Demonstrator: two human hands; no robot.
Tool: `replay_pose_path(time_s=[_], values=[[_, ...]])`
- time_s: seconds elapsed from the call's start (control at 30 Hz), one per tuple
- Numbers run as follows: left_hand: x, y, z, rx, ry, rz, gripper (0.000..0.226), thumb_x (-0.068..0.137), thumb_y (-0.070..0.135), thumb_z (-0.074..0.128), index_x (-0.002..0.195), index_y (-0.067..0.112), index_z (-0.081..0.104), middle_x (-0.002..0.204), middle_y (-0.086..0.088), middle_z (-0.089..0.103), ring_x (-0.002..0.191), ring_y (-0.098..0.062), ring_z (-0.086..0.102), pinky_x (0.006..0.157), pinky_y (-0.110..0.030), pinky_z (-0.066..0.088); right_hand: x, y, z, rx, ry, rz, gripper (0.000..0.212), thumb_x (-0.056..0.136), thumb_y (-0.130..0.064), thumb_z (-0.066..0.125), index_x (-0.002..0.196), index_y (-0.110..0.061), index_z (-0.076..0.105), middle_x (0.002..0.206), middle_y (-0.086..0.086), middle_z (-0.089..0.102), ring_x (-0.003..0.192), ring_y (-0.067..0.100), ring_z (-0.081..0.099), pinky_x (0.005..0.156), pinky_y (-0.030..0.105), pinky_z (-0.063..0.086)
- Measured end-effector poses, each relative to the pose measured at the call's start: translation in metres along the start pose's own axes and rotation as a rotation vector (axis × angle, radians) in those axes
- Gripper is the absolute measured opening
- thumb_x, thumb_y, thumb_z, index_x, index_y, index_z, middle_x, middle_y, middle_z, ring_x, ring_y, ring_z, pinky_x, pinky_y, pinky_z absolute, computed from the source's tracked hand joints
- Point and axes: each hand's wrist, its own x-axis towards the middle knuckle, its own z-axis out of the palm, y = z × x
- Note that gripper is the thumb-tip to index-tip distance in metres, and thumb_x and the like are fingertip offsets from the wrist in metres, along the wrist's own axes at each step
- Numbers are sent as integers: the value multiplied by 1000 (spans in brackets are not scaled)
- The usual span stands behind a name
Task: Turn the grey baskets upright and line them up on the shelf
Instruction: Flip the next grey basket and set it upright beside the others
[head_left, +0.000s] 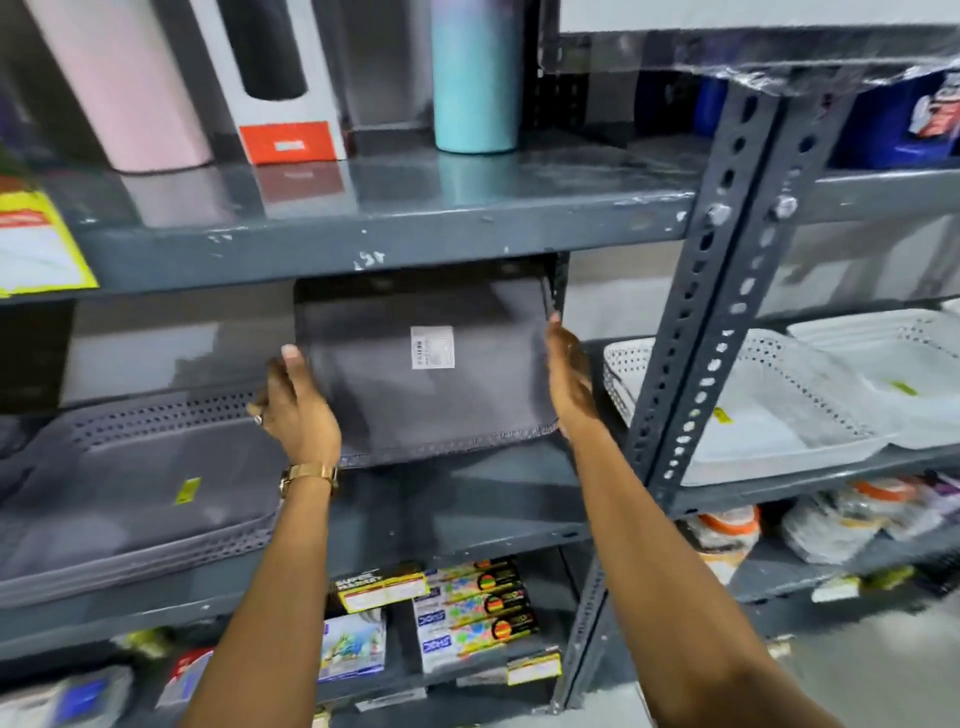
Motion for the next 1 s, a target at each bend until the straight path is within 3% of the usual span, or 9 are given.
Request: replay_pose_path(time_s=[0.07,0.17,0.27,0.43,0.5,0.6,0.77,0.9,1.0], values=[[6,3,-4,-48,26,16,47,101,42,30,128,9,49,116,-3,57,119,-21,35,103,-28,23,5,-12,6,80,3,8,74,90,-67,32,148,-21,36,157,2,33,146,21,29,117,33,20],[7,-3,-9,-92,-22,42,51,98,47,31,132,11,43,127,-6,55,120,-24,49,97,-29,36,41,-1,-2,144,65,93,120,49,-102,25,145,-31,41,155,1,39,141,25,37,116,51,25],[8,-11,-15,-74,-90,-64,73,90,65,28,146,18,27,145,-6,46,129,-24,46,109,-37,35,59,14,-12,164,68,137,133,32,-106,31,137,-26,50,146,2,50,130,27,47,107,50,33],[-1,-15,-23,-18,-218,-214,89,80,79,21,151,26,12,161,-2,16,147,-26,17,119,-55,14,9,0,-13,52,114,241,115,54,-93,47,141,-18,44,145,6,46,131,28,44,111,51,34],[-4,-14,-26,4,-243,-241,62,90,67,24,140,32,32,147,0,38,135,-23,32,117,-50,18,9,13,-19,-36,111,262,86,73,-70,59,136,-12,48,132,1,50,113,18,47,101,37,39],[-8,-19,-28,71,-285,-283,27,93,55,41,104,30,42,106,6,49,102,-16,41,90,-36,30,13,33,-25,-234,162,260,64,84,-48,61,130,-5,53,123,7,58,100,23,53,84,32,40],[-19,-37,-29,415,-363,-158,35,95,21,51,125,5,41,102,-14,60,80,-26,58,66,-29,39,3,57,-26,-511,160,232,38,90,-14,55,125,0,52,122,25,61,95,34,60,74,31,41],[-29,-47,-29,618,-408,-46,41,91,15,55,128,6,39,113,-22,63,92,-41,63,81,-46,52,-8,69,-22,-717,131,211,45,90,-17,56,130,0,44,136,23,50,122,40,51,93,41,47],[-31,-48,-39,753,-426,103,43,87,16,60,126,7,45,121,-24,56,102,-45,59,90,-52,50,-21,67,-6,-1097,170,43,72,90,-30,58,147,-2,25,156,20,26,146,38,18,116,52,25]])
